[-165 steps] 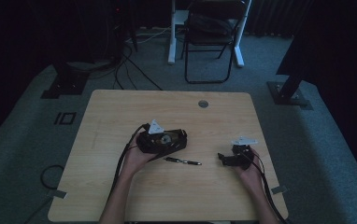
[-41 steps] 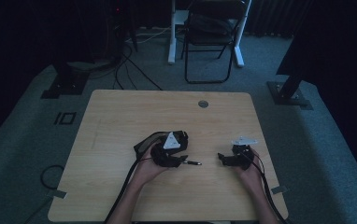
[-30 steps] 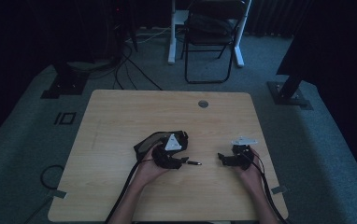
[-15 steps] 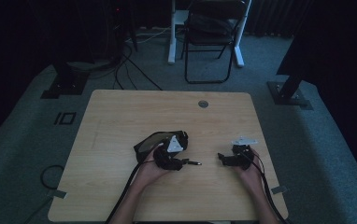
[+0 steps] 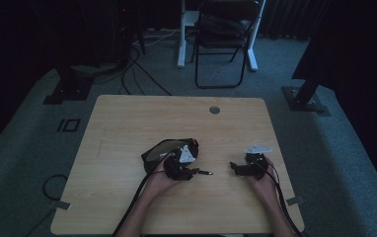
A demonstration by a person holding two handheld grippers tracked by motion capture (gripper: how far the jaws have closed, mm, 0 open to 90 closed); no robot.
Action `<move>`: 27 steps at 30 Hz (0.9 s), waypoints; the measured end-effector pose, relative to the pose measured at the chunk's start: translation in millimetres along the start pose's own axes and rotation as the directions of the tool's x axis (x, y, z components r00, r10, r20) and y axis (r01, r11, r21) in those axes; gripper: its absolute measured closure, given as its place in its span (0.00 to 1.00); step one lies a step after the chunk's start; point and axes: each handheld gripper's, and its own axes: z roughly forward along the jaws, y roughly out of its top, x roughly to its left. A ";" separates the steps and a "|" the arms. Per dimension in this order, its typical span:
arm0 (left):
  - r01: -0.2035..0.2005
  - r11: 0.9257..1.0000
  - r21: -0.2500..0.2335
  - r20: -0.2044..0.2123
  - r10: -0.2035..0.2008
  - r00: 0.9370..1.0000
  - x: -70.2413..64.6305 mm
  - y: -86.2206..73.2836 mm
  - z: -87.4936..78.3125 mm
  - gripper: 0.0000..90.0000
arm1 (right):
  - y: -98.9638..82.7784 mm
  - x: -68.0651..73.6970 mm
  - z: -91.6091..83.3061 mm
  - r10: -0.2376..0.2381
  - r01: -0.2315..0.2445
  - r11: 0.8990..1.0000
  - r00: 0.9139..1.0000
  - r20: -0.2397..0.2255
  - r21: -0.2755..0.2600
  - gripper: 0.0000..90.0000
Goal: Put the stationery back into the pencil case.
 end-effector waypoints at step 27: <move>-0.058 0.998 0.038 -0.002 0.058 0.998 -11.4 -0.2 15.2 0.68 | 0.0 0.0 0.0 0.000 0.000 1.000 1.000 0.000 0.000 0.14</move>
